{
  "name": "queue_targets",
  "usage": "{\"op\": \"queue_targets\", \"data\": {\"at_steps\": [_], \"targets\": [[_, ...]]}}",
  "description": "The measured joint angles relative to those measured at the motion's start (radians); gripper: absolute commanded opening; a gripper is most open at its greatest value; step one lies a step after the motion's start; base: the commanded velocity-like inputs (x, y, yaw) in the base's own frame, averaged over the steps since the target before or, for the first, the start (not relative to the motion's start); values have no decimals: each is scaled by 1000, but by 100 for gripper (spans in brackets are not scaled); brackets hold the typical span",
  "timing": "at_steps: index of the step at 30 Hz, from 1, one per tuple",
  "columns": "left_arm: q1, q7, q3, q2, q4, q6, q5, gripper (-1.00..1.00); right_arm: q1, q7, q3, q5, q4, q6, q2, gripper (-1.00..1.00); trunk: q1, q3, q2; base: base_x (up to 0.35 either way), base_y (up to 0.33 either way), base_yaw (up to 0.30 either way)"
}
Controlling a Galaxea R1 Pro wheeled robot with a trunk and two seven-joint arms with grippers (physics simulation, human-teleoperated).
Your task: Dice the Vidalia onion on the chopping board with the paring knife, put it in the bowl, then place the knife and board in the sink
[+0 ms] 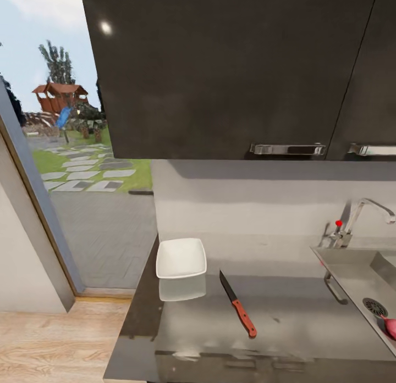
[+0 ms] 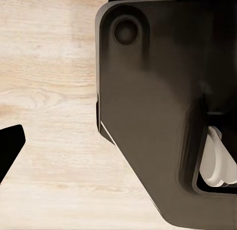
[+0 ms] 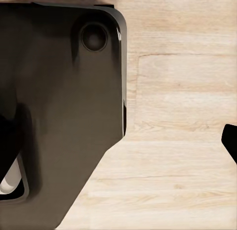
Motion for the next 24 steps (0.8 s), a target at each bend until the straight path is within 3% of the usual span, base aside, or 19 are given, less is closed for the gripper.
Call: {"op": "queue_targets", "data": {"at_steps": [11,17,18,21,24], "targets": [[0,0,0,5,0,0,0,100,0,0,0,0,0,0,0,100,0,0,0,41,0,0],[0,1,3,38,0,0,0,100,0,0,0,0,0,0,0,100,0,0,0,0,0,0],[0,2,6,64,-2,0,1,100,0,-1,0,0,0,0,0,100,0,0,0,0,0,0],[0,3,13,110,-3,1,1,100,0,0,0,0,0,0,0,100,0,0,0,0,0,0],[0,3,53,153,-9,1,2,100,0,0,0,0,0,0,0,100,0,0,0,0,0,0]]}}
